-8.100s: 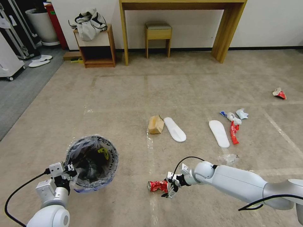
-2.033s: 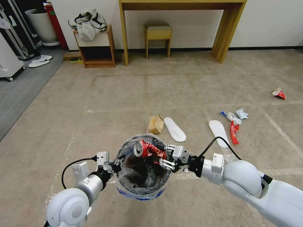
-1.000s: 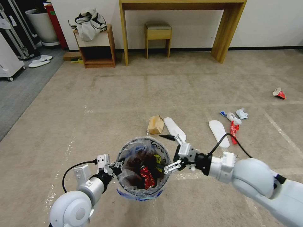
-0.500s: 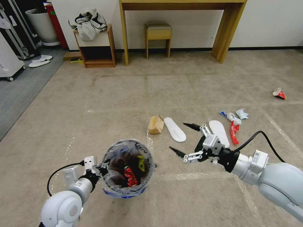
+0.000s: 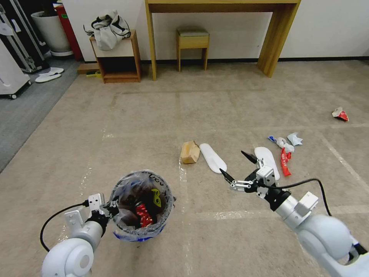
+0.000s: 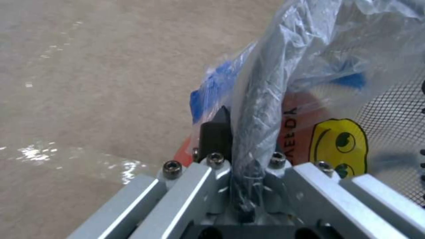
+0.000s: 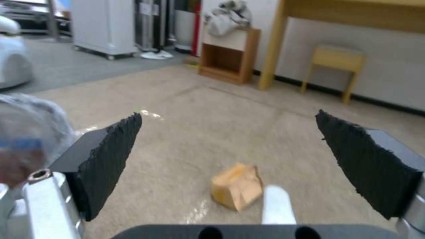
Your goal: Pick up the trash bin and place the garbage on the floor into it.
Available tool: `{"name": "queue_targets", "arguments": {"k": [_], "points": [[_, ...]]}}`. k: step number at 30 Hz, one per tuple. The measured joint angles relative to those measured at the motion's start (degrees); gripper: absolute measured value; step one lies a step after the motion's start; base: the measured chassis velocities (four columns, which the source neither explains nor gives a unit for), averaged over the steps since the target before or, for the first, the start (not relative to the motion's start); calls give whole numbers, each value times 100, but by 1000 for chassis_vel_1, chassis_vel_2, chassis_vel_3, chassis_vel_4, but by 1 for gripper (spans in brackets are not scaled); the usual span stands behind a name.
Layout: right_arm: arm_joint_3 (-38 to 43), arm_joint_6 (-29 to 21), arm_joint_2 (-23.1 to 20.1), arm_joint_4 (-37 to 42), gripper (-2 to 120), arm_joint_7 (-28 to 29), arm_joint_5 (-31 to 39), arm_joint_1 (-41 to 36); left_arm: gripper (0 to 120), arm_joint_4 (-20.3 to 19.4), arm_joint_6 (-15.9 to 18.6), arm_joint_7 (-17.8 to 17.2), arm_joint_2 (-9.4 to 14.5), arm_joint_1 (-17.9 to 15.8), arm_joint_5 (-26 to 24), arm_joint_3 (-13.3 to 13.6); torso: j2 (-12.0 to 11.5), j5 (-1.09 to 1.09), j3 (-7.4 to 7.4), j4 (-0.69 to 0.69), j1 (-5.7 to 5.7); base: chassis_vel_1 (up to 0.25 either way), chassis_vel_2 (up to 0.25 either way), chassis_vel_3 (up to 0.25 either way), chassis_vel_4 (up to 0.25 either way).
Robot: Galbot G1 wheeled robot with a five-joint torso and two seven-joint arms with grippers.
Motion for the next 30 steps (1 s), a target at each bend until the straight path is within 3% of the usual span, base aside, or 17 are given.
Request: {"name": "queue_targets", "arguments": {"k": [4,6,13,23,30], "points": [[32,32,229,-121,100,20,-64,-76,1,6,-16,-23,-58,0,161,-55,0,0,0,0,0,0,0,0,0],[26,67,558,-274,100,74,-232,-151,1,66,-141,74,-59,-17,602,-72,0,1,0,1,0,0,0,0,0],[-16,152,981,-395,100,73,-632,-360,1,37,-197,95,-89,-62,629,-39,0,1,0,0,0,0,0,0,0],[4,147,1176,-297,100,19,-931,-519,1,27,-228,104,-67,-101,583,1,0,0,0,1,0,0,0,0,0],[32,149,1554,-247,100,-34,-1261,-746,1,2,-262,104,-86,-126,578,66,0,1,0,0,0,0,0,0,0]]}}
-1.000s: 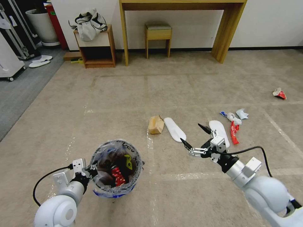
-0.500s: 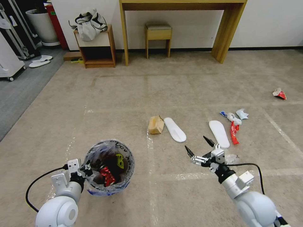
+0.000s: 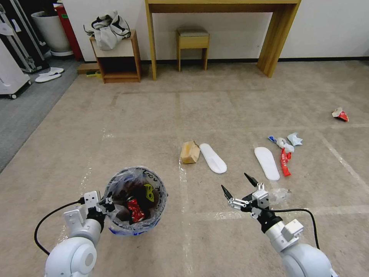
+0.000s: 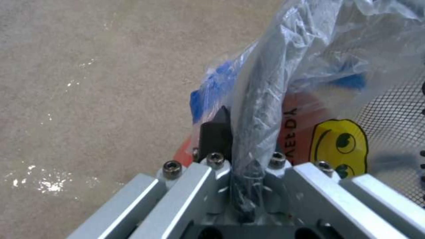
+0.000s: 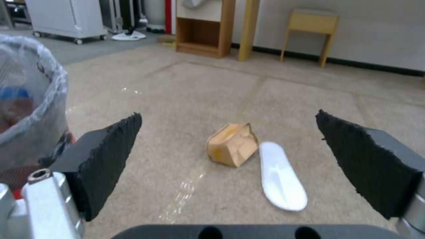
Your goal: Pick up the trash bin and place the garbage on the floor into it.
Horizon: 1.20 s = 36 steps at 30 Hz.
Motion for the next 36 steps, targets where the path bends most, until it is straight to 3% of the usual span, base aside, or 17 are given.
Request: {"name": "queue_targets", "arguments": {"k": [7,21,36], "points": [[14,-19,108,24,100,-27,-80,-55,1,-23,-9,-7,-10,30,2,6,0,0,0,1,0,0,0,0,0],[90,-131,-97,-112,100,-333,97,112,1,-4,5,-35,-66,15,22,11,0,0,0,0,0,-8,5,7,-7],[25,-27,-224,-238,100,-289,234,231,1,16,18,-39,-146,18,57,17,0,1,1,1,0,-190,195,188,-200]]}}
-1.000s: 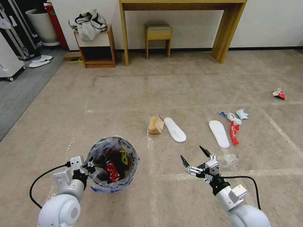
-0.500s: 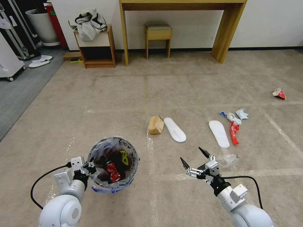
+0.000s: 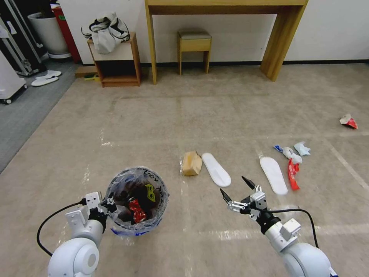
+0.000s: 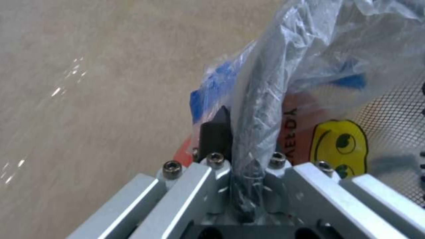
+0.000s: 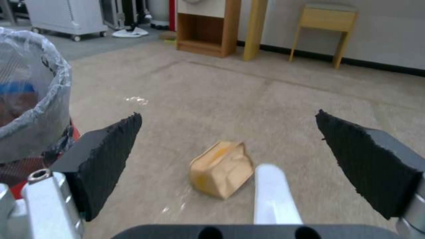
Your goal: Pick up the trash bin and place the garbage on the floor into it.
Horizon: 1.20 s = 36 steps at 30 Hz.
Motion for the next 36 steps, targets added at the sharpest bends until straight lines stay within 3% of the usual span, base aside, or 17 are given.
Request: {"name": "queue_targets", "arguments": {"k": [16,36], "points": [[-3,93,-80,47,100,40,13,-88,1,-63,-9,8,-62,54,79,26,-1,-3,1,0,1,-319,306,311,-309],[-101,61,-159,-63,100,68,54,44,1,-31,-32,15,-62,42,83,-5,0,-1,-1,0,0,-3,-2,-5,-8]]}}
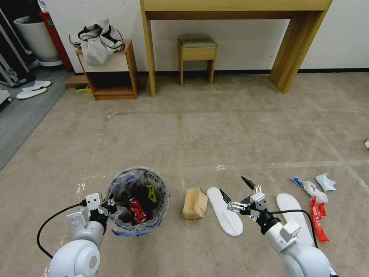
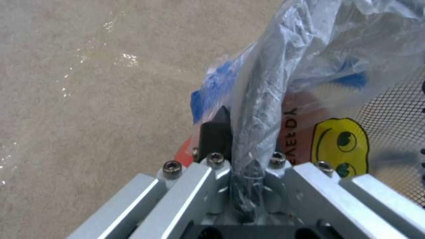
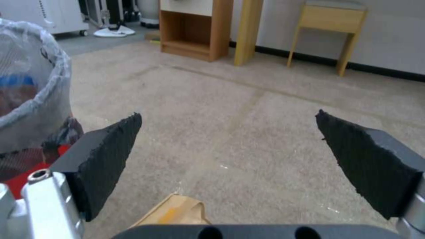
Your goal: Pick up the trash bin and place the garbage on the floor into it.
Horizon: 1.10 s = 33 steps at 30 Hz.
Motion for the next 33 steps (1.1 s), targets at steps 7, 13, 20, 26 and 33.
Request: {"name": "queue_targets", "arguments": {"k": [7,13,20,26,33], "points": [[-113,-77,-276,-152,100,17,253,183,1,165,-33,-56,98,-131,13,-85,0,0,0,-1,0,0,0,0,0],[-331,-207,-793,-428,100,34,735,685,1,181,27,-74,201,-147,-101,-70,0,0,0,0,0,0,0,0,0],[-737,-357,-1071,-676,100,51,1048,1142,1,286,5,-140,224,-161,-116,-278,0,1,0,0,0,0,0,0,0],[-1404,-665,-1341,-854,100,160,1473,1684,1,355,-14,-161,273,-196,-204,-479,0,1,0,0,0,0,0,0,0],[-2500,-1301,-1818,-992,100,407,2527,2495,1,417,-15,-230,267,-295,-275,-552,0,0,1,0,0,0,0,0,0]]}}
